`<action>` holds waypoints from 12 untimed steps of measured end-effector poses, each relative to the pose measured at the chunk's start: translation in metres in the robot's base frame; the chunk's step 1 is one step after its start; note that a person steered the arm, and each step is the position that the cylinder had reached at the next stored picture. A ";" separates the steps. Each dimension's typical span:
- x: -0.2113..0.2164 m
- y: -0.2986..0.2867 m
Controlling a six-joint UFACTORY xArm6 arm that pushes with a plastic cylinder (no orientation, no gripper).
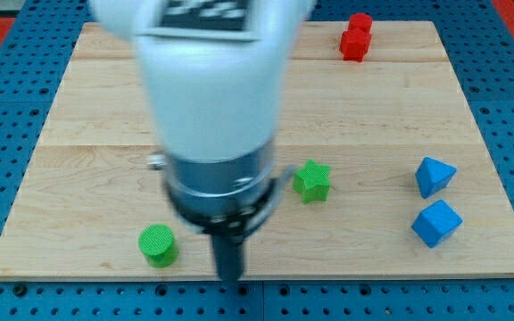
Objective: Move the green blocks to the bottom center
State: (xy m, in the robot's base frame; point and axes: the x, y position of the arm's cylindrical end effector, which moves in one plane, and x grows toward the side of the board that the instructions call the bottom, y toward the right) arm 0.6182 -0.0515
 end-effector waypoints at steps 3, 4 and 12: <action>-0.025 -0.115; -0.056 -0.046; -0.108 0.103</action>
State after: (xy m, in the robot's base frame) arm 0.5100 0.0517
